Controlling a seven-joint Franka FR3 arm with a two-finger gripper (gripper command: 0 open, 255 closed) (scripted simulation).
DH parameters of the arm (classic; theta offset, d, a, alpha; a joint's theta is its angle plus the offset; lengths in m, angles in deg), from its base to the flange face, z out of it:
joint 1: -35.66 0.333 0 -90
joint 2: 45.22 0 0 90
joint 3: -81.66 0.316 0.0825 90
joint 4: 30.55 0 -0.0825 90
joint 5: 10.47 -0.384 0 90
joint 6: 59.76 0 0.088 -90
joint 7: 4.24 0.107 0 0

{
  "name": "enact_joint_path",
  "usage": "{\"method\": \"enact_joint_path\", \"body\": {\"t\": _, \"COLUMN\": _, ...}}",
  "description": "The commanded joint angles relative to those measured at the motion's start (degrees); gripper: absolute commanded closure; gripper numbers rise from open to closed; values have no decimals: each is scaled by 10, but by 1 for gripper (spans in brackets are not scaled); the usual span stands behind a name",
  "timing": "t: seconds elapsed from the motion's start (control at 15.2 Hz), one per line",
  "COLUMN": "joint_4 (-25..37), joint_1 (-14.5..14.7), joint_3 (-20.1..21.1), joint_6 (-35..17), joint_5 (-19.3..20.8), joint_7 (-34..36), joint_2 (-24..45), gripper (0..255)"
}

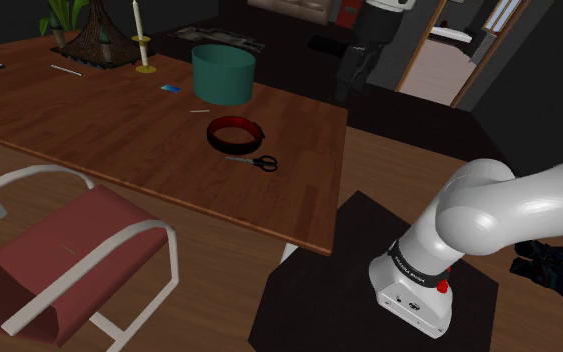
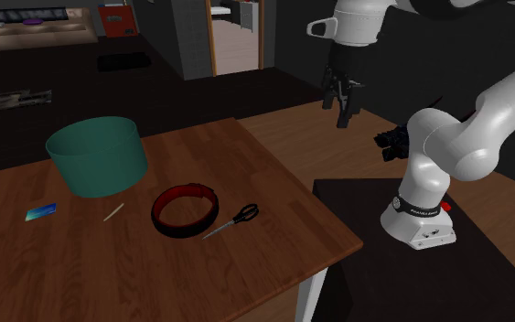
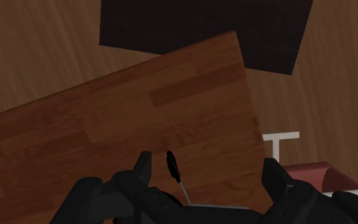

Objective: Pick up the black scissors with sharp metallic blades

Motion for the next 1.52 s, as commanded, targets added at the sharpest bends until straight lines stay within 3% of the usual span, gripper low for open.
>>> {"method": "enact_joint_path", "body": {"t": 0.0, "joint_4": 0, "joint_1": 0, "joint_3": 0, "joint_6": 0, "joint_5": 0, "joint_7": 0, "joint_2": 0, "gripper": 0}}
{"method": "enact_joint_path", "body": {"t": 0.73, "joint_4": -113, "joint_1": 6, "joint_3": -24, "joint_6": -276, "joint_5": 23, "joint_7": -76, "joint_2": 121, "gripper": 0}}
{"method": "enact_joint_path", "body": {"t": 1.45, "joint_4": -104, "joint_1": 10, "joint_3": -45, "joint_6": -548, "joint_5": 35, "joint_7": -149, "joint_2": 361, "gripper": 0}}
